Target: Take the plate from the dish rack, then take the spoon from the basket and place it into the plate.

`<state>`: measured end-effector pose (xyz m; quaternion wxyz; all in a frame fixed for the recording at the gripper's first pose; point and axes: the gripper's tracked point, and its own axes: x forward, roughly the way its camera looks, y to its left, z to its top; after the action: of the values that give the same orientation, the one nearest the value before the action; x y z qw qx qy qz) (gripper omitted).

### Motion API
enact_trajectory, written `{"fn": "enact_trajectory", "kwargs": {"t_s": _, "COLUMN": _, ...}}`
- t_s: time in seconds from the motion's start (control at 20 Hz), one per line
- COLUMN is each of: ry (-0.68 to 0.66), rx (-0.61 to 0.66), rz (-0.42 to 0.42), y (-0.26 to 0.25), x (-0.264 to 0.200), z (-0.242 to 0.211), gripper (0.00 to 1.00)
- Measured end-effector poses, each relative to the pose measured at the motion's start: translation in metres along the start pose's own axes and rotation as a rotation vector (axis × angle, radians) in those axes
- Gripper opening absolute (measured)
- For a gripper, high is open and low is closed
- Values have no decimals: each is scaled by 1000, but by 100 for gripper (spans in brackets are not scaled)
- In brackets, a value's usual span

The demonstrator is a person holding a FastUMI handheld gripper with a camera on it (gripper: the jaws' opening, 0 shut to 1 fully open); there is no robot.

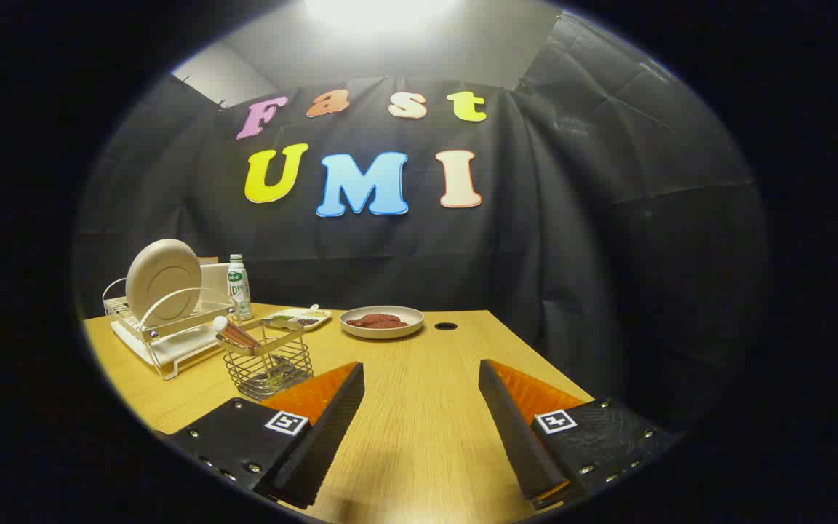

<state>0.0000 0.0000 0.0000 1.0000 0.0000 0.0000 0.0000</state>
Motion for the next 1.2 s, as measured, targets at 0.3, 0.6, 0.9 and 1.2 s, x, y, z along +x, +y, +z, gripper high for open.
{"fn": "enact_trajectory", "kwargs": {"t_s": 0.3, "ry": -35, "rx": -2, "rz": -6, "y": -1, "x": 19, "z": 11, "gripper": 98}}
{"fn": "enact_trajectory", "kwargs": {"t_s": 0.6, "ry": -139, "rx": -15, "rz": -10, "y": -9, "x": 89, "z": 65, "gripper": 98}}
{"fn": "enact_trajectory", "kwargs": {"t_s": 0.9, "ry": -186, "rx": -52, "rz": -113, "y": -56, "x": 70, "z": 155, "gripper": 98}}
{"fn": "enact_trajectory", "kwargs": {"t_s": 1.2, "ry": -155, "rx": -71, "rz": -139, "y": -64, "x": -7, "z": 212, "gripper": 97}}
